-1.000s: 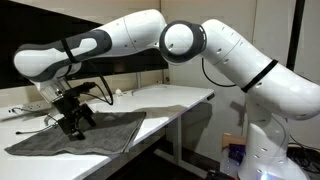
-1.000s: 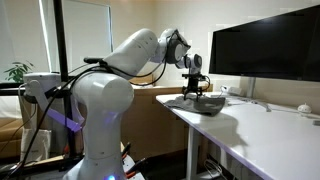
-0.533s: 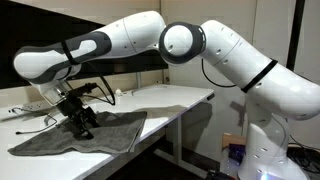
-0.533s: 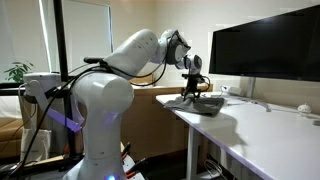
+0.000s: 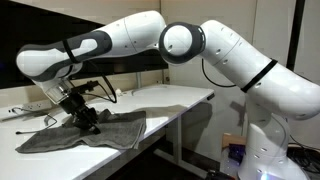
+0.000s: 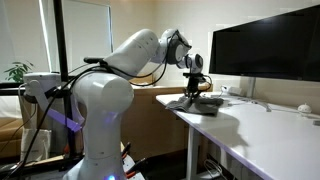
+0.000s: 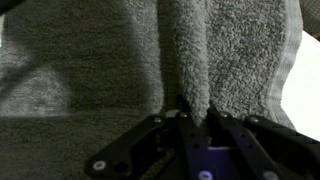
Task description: Slide the grey towel across the table.
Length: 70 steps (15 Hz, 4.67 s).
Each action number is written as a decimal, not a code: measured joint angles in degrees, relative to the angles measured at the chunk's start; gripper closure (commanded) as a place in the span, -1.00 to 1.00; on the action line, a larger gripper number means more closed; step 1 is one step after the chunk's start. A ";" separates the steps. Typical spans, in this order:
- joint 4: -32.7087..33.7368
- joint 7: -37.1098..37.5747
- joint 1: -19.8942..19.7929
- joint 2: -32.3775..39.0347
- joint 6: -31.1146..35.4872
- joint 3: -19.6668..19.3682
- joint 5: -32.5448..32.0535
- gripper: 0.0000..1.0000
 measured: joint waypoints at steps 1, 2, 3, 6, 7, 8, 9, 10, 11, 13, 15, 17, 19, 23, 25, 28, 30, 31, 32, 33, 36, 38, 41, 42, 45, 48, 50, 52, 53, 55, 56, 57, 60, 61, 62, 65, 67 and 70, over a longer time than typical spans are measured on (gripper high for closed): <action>0.25 -0.12 -0.26 -0.09 -0.01 -0.21 -0.03 0.96; 0.67 -0.38 -0.55 -0.20 -0.01 -0.53 -0.20 0.90; 1.16 -0.77 -0.86 -0.34 -0.01 -0.96 -0.25 0.90; 2.77 -1.90 -2.13 -0.82 -0.04 -2.27 -0.26 0.90; 3.06 -2.30 -2.56 -0.99 -0.07 -2.71 -0.26 0.91; 3.11 -2.79 -3.03 -1.15 -0.13 -3.14 -0.27 0.91; 3.10 -3.27 -3.45 -1.18 -0.19 -3.60 -0.31 0.91; 2.94 -3.74 -3.88 -1.20 -0.20 -4.07 -0.39 0.91; 2.62 -4.26 -4.29 -1.20 -0.20 -4.56 -0.46 0.91; 1.23 -5.56 -5.13 -1.48 -0.19 -5.48 -0.93 0.91; -1.40 -7.28 -6.07 -2.43 0.09 -6.52 -2.15 0.90; -4.23 -9.31 -7.36 -3.81 0.56 -7.77 -3.32 0.91; -6.35 -11.88 -9.21 -5.42 0.78 -9.13 -4.30 0.90; -7.36 -18.08 -15.19 -8.35 0.78 -10.11 -7.48 0.91; -7.07 -21.90 -18.38 -9.45 0.76 -10.72 -8.96 0.91; -5.00 -28.11 -22.99 -10.06 0.71 -11.95 -10.91 0.91; -2.39 -31.80 -25.93 -9.72 0.35 -12.96 -11.21 0.91; -1.02 -33.46 -27.36 -9.42 0.20 -13.51 -11.21 0.91; 0.25 -35.03 -28.80 -9.01 0.14 -14.08 -11.21 0.91; 1.45 -36.33 -30.13 -8.46 0.13 -14.65 -11.21 0.91; 4.49 -39.33 -33.65 -6.17 0.08 -16.05 -11.21 0.91; 6.26 -40.65 -35.44 -4.54 0.01 -16.71 -11.21 0.91; 8.25 -41.94 -36.55 -2.60 -0.30 -17.38 -11.21 0.91; 8.27 -42.14 -36.50 -2.27 -0.30 -17.44 -11.24 0.91; 7.58 -42.19 -34.77 -1.88 -0.50 -17.32 -11.71 0.91; 5.06 -42.17 -31.12 -1.90 -0.49 -17.21 -12.94 0.91; 2.65 -42.07 -28.30 -1.96 -0.49 -17.17 -13.82 0.91; -0.10 -41.77 -25.45 -2.18 -0.46 -17.15 -15.03 0.91; -1.48 -41.56 -24.10 -2.34 -0.45 -17.14 -15.71 0.91; -4.47 -41.26 -21.62 -2.88 -0.44 -17.15 -16.83 0.91; -6.11 -41.21 -20.62 -3.36 -0.44 -16.81 -17.68 0.91; -7.95 -41.15 -19.81 -4.07 -0.44 -16.13 -18.49 0.91; -14.71 -41.00 -17.43 -7.79 -0.44 -13.41 -20.22 0.91; -17.02 -40.98 -16.67 -9.38 -0.44 -12.35 -20.36 0.91; -19.37 -40.90 -15.92 -11.09 -0.44 -11.22 -20.40 0.91; -26.70 -40.29 -13.84 -16.63 -0.40 -7.68 -20.41 0.91; -31.75 -39.49 -12.72 -20.35 -0.29 -5.47 -20.41 0.91; -38.41 -38.67 -11.73 -25.18 0.07 -2.65 -20.40 0.91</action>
